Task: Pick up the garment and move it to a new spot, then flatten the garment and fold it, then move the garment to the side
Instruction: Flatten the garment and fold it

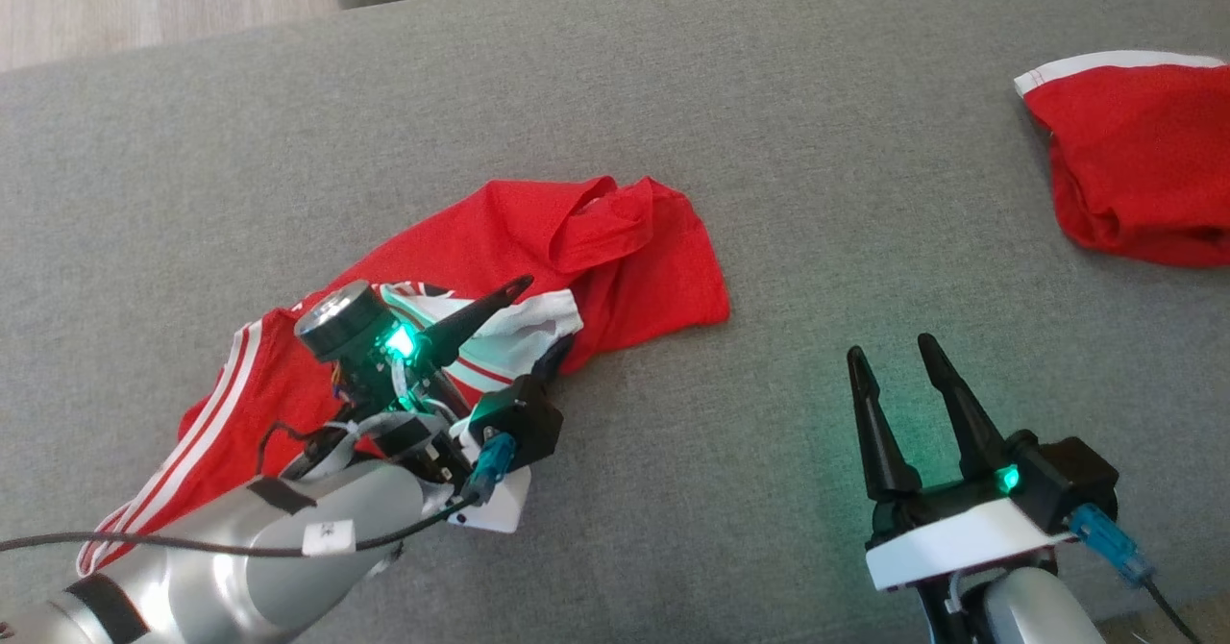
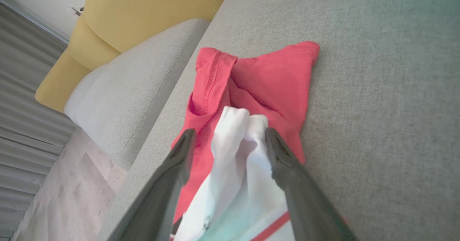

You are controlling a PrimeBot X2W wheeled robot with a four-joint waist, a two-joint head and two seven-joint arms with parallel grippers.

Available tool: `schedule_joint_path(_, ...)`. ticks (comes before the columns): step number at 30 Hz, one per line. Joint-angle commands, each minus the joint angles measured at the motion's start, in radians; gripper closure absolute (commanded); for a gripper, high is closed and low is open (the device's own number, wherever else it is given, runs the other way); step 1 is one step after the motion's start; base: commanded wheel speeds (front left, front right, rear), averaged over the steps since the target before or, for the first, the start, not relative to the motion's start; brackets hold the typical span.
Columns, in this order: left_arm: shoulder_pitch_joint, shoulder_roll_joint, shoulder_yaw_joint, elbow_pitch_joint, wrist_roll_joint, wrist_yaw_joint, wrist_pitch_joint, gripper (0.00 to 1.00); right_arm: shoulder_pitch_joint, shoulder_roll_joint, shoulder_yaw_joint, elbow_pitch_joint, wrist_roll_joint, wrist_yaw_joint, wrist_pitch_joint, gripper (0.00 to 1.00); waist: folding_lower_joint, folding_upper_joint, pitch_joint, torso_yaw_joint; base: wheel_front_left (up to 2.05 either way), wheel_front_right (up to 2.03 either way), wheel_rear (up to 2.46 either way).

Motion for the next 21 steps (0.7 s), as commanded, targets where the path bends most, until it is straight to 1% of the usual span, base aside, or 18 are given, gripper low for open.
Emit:
schedule_joint_path(1,-0.038,0.017,0.047,-0.016,0.003,0.006,0.002,0.09,-0.016,-0.001,0.021,-0.026,-0.001,0.007,-0.011,0.0,-0.0001,0.0,0.0,0.001,0.0,0.0,0.0)
schedule_joint_path(2,-0.038,0.016,0.047,-0.015,0.002,0.004,0.001,0.25,-0.016,-0.001,0.02,-0.026,-0.002,0.007,-0.011,0.0,-0.0001,0.0,-0.001,0.002,0.0,0.0,0.0)
schedule_joint_path(3,-0.038,0.014,0.046,-0.015,0.001,0.002,-0.002,0.47,-0.016,-0.001,0.021,-0.026,-0.003,0.007,-0.011,0.0,-0.0001,0.0,-0.001,0.003,0.0,0.0,0.0)
schedule_joint_path(5,-0.038,0.009,0.046,-0.015,-0.002,-0.003,-0.007,0.62,-0.016,-0.001,0.022,-0.026,-0.004,0.007,-0.011,0.0,-0.0001,0.0,-0.002,0.005,0.0,0.0,0.0)
schedule_joint_path(6,-0.038,0.007,0.046,-0.014,-0.003,-0.005,-0.007,0.64,-0.016,-0.001,0.023,-0.026,-0.004,0.007,-0.011,0.0,-0.0001,0.0,-0.002,0.006,0.0,0.0,0.0)
schedule_joint_path(8,-0.037,0.003,0.045,-0.012,-0.005,-0.009,-0.012,0.77,-0.015,-0.001,0.025,-0.026,-0.005,0.007,-0.011,0.0,-0.0001,0.0,-0.003,0.007,0.0,0.0,0.0)
schedule_joint_path(9,-0.036,0.001,0.045,-0.011,-0.004,-0.011,-0.016,0.85,-0.015,-0.001,0.026,-0.025,-0.005,0.007,-0.011,0.0,-0.0001,0.0,-0.004,0.008,0.0,0.0,0.0)
schedule_joint_path(10,-0.036,-0.001,0.045,-0.011,-0.004,-0.011,-0.021,1.0,-0.015,-0.001,0.027,-0.025,-0.006,0.007,-0.011,0.0,-0.0001,0.0,-0.004,0.008,0.0,0.0,0.0)
schedule_joint_path(16,-0.026,-0.014,0.053,-0.046,-0.021,-0.003,-0.063,1.0,-0.003,-0.001,0.02,-0.023,-0.009,0.007,-0.011,0.0,-0.0001,0.0,-0.018,0.022,0.0,0.0,0.0)
schedule_joint_path(19,0.004,-0.012,0.068,-0.105,-0.054,0.007,-0.09,1.0,0.01,-0.001,0.012,-0.022,-0.01,0.007,-0.011,0.0,-0.0001,0.0,-0.033,0.04,0.0,0.0,0.0)
schedule_joint_path(21,0.034,-0.005,0.08,-0.169,-0.08,0.02,-0.108,1.0,0.019,-0.001,0.008,-0.022,-0.013,0.007,-0.011,0.0,-0.0001,0.0,-0.045,0.059,0.0,0.0,0.0)
